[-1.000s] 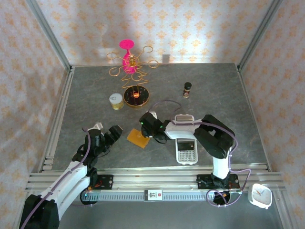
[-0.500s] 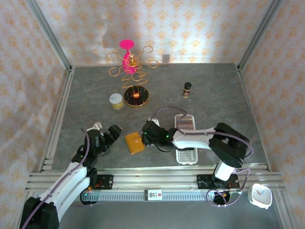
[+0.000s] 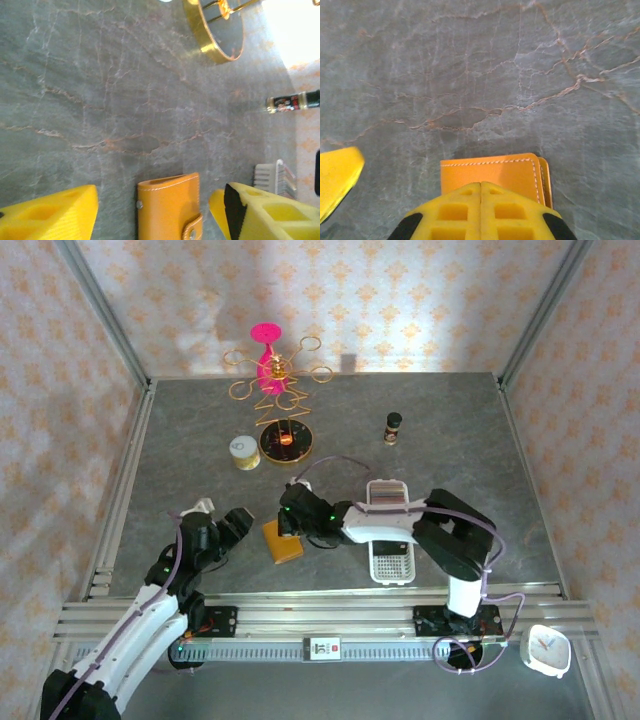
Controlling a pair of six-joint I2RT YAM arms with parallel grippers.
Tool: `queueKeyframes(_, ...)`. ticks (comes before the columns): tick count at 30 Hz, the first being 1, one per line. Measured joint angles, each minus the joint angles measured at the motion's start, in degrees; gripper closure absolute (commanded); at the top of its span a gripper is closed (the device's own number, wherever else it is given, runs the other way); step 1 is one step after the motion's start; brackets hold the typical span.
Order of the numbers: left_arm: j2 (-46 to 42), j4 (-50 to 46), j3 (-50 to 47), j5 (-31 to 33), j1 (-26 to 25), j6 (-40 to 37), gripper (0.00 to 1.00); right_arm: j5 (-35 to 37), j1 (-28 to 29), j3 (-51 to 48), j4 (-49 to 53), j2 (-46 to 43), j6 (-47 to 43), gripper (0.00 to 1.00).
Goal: Put the credit cards into the card holder
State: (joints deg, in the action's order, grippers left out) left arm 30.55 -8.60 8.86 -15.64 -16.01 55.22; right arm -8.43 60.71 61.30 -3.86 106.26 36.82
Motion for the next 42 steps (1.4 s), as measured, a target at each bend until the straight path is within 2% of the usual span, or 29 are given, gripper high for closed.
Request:
queueKeyframes(9,2.3,-1.0,0.2,1.2,-6.2,0.2,0.36,1.3,0.0,-0.1,-1.0,3.2,0.9,1.00)
queueKeyframes(20,7.8,5.0,0.0,2.4,-13.2,3.3,0.42,3.2,0.0,-10.6,-9.5,-1.7,5.5,1.00)
queueKeyframes(25,10.3,8.2,-0.3,2.6,-15.1,4.9,0.48,3.3,-0.1,-12.5,-12.4,-2.2,7.2,1.00)
queueKeyframes(27,11.0,9.0,-0.5,2.7,-15.8,5.3,0.54,3.3,-0.2,-12.7,-12.8,-2.2,7.7,1.00)
queueKeyframes(33,14.4,12.1,-0.5,4.2,-19.5,6.9,0.54,3.3,-0.3,-13.8,-14.3,-2.5,9.0,1.00)
queueKeyframes(35,16.5,13.1,-0.5,4.6,-20.8,7.0,0.63,3.3,-0.4,-14.0,-14.5,-2.6,9.3,1.00)
queueKeyframes(42,23.6,15.3,-0.3,6.2,-23.0,7.3,0.62,3.4,-0.4,-14.8,-15.3,-2.9,10.2,1.00)
